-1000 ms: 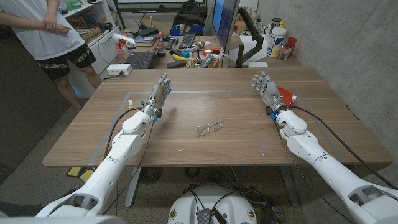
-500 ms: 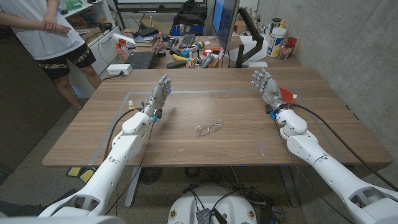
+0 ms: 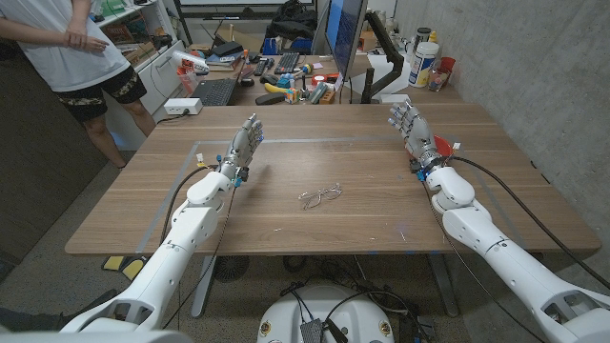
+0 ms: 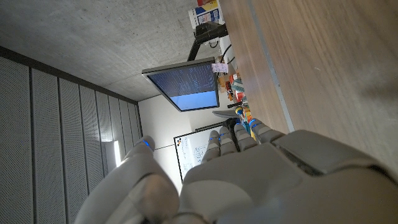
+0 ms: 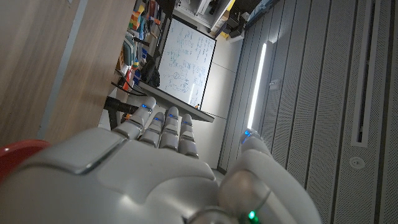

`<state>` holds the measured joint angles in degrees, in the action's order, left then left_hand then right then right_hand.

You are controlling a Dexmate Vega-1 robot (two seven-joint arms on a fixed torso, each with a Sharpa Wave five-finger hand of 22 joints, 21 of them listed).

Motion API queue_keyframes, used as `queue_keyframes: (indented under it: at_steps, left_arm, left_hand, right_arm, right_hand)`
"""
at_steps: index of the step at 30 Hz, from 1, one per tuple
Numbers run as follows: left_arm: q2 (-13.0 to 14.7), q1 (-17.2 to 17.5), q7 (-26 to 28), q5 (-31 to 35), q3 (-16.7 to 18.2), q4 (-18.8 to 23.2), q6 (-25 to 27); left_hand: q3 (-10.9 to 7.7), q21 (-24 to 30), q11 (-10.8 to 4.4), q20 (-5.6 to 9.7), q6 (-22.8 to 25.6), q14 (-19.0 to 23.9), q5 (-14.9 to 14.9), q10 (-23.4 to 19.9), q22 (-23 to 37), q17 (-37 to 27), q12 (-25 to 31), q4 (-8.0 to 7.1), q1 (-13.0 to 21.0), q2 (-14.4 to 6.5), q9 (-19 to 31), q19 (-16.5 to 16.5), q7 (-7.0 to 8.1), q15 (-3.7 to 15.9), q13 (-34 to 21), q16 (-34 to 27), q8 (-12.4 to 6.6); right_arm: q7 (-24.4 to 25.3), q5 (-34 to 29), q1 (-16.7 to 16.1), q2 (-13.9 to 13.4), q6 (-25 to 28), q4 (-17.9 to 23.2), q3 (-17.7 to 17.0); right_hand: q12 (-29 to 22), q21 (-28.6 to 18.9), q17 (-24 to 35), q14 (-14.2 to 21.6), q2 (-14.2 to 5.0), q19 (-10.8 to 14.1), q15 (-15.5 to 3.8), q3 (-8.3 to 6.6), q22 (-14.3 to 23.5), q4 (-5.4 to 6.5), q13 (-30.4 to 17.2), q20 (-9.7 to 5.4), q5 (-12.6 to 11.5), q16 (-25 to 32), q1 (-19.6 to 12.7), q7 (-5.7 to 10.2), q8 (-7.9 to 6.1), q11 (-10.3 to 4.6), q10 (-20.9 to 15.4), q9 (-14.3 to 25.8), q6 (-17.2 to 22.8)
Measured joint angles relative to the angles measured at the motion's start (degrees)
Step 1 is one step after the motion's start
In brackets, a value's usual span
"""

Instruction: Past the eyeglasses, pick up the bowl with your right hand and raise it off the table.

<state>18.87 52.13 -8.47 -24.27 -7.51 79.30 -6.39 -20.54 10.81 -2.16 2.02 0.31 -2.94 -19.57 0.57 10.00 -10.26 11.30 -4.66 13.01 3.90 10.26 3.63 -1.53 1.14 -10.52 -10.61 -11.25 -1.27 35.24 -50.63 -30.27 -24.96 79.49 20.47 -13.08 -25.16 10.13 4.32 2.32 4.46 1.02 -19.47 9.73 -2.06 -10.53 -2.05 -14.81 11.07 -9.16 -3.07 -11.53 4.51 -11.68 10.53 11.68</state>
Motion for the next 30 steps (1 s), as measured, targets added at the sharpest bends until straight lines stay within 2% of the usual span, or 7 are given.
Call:
queue_keyframes:
  at_steps: [15,30]
  left_arm:
    - [0.20,0.15,0.20,0.34,-0.15,0.65,0.35]
    - [0.27,-0.46,-0.09,0.54,-0.39,0.35,0.46]
  left_hand:
    - [0.00,0.00,0.00,-0.02,0.00,0.00,0.00,0.00,0.00,0.01,0.00,0.00,0.23,-0.23,0.00,0.02,0.00,0.00,0.00,0.00,0.00]
    - [0.00,0.00,0.00,0.12,0.00,0.00,0.00,0.00,0.00,0.00,0.00,0.00,0.69,-0.21,0.00,0.52,0.00,0.00,0.01,0.00,0.00]
  right_arm:
    - [0.79,-0.89,-1.01,-1.13,-1.94,1.23,-0.86]
    - [2.07,-3.39,-0.78,-2.06,-3.11,0.94,-1.16]
  right_hand:
    - [0.00,0.59,0.01,0.31,-0.02,-0.01,-0.31,0.00,0.00,-0.47,0.00,0.00,0.00,0.00,-0.60,0.31,0.00,-0.21,-0.21,0.00,0.31]
    - [0.00,1.22,0.01,0.30,0.37,0.53,-0.31,-0.20,-0.01,-1.95,0.00,-0.10,0.00,0.00,-2.34,0.31,0.00,-0.21,-0.20,0.00,0.30]
